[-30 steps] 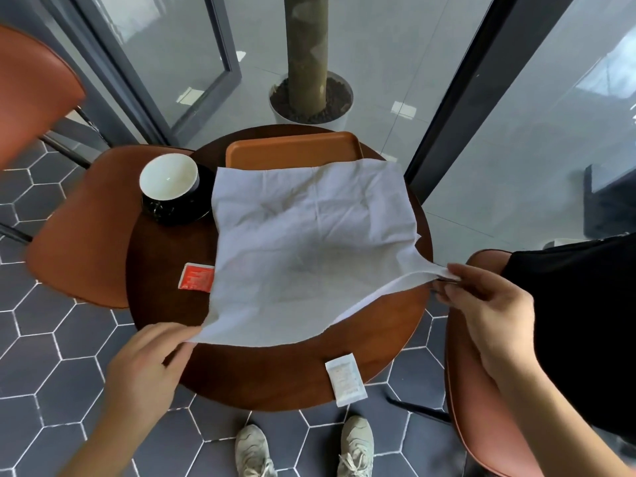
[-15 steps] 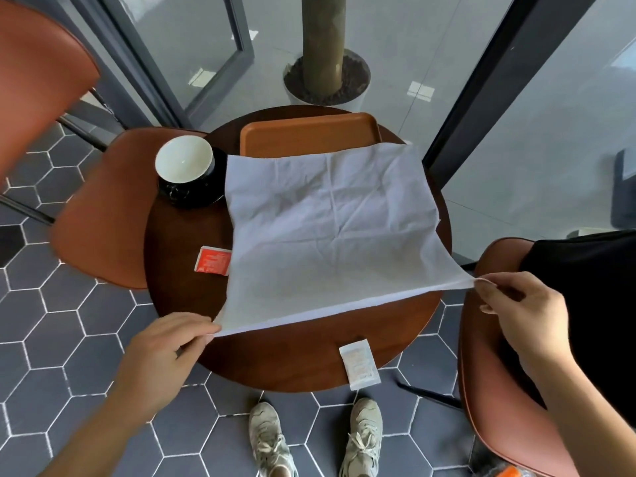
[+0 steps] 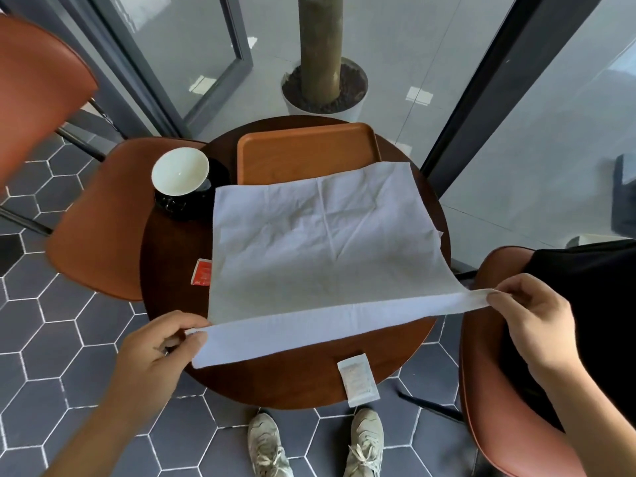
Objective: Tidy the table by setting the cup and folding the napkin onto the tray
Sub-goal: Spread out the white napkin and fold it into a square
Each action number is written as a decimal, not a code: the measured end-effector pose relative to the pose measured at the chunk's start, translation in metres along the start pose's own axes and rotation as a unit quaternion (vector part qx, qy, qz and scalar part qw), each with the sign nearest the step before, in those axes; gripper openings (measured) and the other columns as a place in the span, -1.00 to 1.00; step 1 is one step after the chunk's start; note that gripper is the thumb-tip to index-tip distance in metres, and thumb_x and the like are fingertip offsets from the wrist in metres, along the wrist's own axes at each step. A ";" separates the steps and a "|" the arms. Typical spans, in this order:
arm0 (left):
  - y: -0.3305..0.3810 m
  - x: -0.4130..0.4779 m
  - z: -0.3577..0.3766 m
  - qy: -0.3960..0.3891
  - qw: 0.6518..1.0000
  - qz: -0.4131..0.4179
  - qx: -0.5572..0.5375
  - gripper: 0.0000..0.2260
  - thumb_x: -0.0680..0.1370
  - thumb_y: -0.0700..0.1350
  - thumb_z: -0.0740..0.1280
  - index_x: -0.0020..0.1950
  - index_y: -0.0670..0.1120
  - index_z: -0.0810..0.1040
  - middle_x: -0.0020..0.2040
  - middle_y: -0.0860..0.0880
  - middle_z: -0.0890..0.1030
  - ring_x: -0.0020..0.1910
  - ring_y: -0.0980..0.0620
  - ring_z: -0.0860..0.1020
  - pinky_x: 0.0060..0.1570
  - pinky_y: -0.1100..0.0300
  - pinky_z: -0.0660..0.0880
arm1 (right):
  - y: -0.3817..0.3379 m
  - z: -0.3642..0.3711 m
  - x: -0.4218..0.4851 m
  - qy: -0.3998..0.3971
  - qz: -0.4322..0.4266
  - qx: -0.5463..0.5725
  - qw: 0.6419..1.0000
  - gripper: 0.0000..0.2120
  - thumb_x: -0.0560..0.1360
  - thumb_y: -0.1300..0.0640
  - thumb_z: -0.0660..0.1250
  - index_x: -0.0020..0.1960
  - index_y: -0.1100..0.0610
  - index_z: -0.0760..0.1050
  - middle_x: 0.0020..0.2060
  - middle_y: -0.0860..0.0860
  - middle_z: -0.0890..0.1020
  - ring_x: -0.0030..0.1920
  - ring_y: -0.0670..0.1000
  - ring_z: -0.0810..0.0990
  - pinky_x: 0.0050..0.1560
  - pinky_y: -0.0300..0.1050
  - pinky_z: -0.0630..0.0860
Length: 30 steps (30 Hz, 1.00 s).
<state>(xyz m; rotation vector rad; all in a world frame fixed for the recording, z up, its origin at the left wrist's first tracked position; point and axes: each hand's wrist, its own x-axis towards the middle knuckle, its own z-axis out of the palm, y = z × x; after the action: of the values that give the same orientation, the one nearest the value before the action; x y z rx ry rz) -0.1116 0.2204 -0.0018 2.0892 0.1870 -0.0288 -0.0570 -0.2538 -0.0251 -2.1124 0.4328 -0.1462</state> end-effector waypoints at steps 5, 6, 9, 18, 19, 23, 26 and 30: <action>-0.003 0.013 0.008 0.034 0.999 -0.024 -0.003 -0.76 0.55 -0.27 0.40 -0.06 0.10 0.67 -0.13 0.13 0.67 -0.13 0.19 0.62 -0.13 0.52 0.43 | -0.006 0.008 0.010 -0.002 -0.006 0.016 1.000 -0.90 0.39 0.15 0.41 -0.18 -0.05 0.60 -0.40 -0.14 0.62 -0.45 -0.20 0.49 -0.48 -0.45 0.33; -0.003 0.014 0.010 0.033 0.999 -0.024 -0.001 -0.78 0.55 -0.27 0.39 -0.05 0.07 0.67 -0.10 0.13 0.68 -0.09 0.20 0.63 -0.10 0.52 0.44 | -0.007 0.009 0.012 -0.006 -0.011 0.020 1.000 -0.89 0.41 0.16 0.43 -0.17 -0.05 0.61 -0.39 -0.14 0.62 -0.45 -0.20 0.49 -0.48 -0.45 0.34; -0.008 0.016 0.011 0.056 0.997 -0.060 -0.011 -0.83 0.55 -0.22 0.40 -0.03 0.07 0.68 -0.06 0.17 0.70 0.00 0.24 0.64 -0.03 0.53 0.46 | -0.012 0.013 0.015 -0.012 -0.035 0.020 0.999 -0.85 0.45 0.16 0.47 -0.16 -0.09 0.61 -0.35 -0.17 0.66 -0.39 -0.21 0.57 -0.40 -0.46 0.41; -0.006 0.029 0.008 0.154 0.982 -0.096 -0.057 -0.75 0.48 -0.19 0.49 -0.11 0.21 0.69 -0.17 0.23 0.71 -0.18 0.31 0.64 -0.14 0.55 0.47 | -0.037 0.027 0.037 -0.042 -0.062 -0.004 0.997 -0.74 0.47 0.17 0.49 -0.18 -0.21 0.57 -0.26 -0.40 0.65 -0.22 -0.31 0.63 -0.24 -0.54 0.45; -0.004 0.031 0.009 0.166 0.978 -0.100 -0.070 -0.76 0.48 -0.20 0.49 -0.13 0.18 0.69 -0.20 0.23 0.71 -0.20 0.32 0.64 -0.16 0.55 0.47 | -0.040 0.028 0.040 -0.047 -0.066 -0.004 0.997 -0.74 0.48 0.16 0.48 -0.18 -0.21 0.57 -0.26 -0.39 0.65 -0.21 -0.31 0.63 -0.24 -0.53 0.46; 0.002 0.039 0.016 0.202 0.969 -0.105 -0.091 -0.84 0.47 -0.21 0.50 -0.09 0.07 0.68 -0.25 0.25 0.69 -0.23 0.34 0.63 -0.21 0.57 0.45 | -0.040 0.031 0.053 -0.063 -0.064 -0.011 0.996 -0.90 0.50 0.07 0.47 -0.10 -0.14 0.63 -0.22 -0.31 0.69 -0.19 -0.19 0.68 -0.15 -0.13 0.65; 0.001 0.045 0.019 0.221 0.964 -0.109 -0.100 -0.86 0.48 -0.20 0.50 -0.05 0.03 0.69 -0.25 0.26 0.69 -0.22 0.33 0.64 -0.20 0.56 0.46 | -0.037 0.031 0.062 -0.066 -0.067 -0.029 0.995 -0.92 0.52 0.07 0.44 -0.05 -0.10 0.67 -0.21 -0.31 0.69 -0.16 -0.12 0.69 -0.08 0.05 0.67; -0.003 0.058 0.015 0.240 0.960 -0.101 -0.100 -0.80 0.49 -0.15 0.49 -0.12 0.19 0.69 -0.21 0.24 0.70 -0.21 0.31 0.63 -0.16 0.52 0.49 | -0.044 0.033 0.072 -0.055 -0.085 -0.024 0.995 -0.83 0.55 0.08 0.40 -0.11 -0.20 0.61 -0.23 -0.44 0.63 -0.19 -0.27 0.63 -0.26 -0.41 0.53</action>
<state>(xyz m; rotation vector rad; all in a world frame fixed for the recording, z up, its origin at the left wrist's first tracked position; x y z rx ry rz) -0.0541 0.2160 -0.0172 1.8363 0.6692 0.3625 0.0302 -0.2318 -0.0110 -2.1906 0.1932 -0.1171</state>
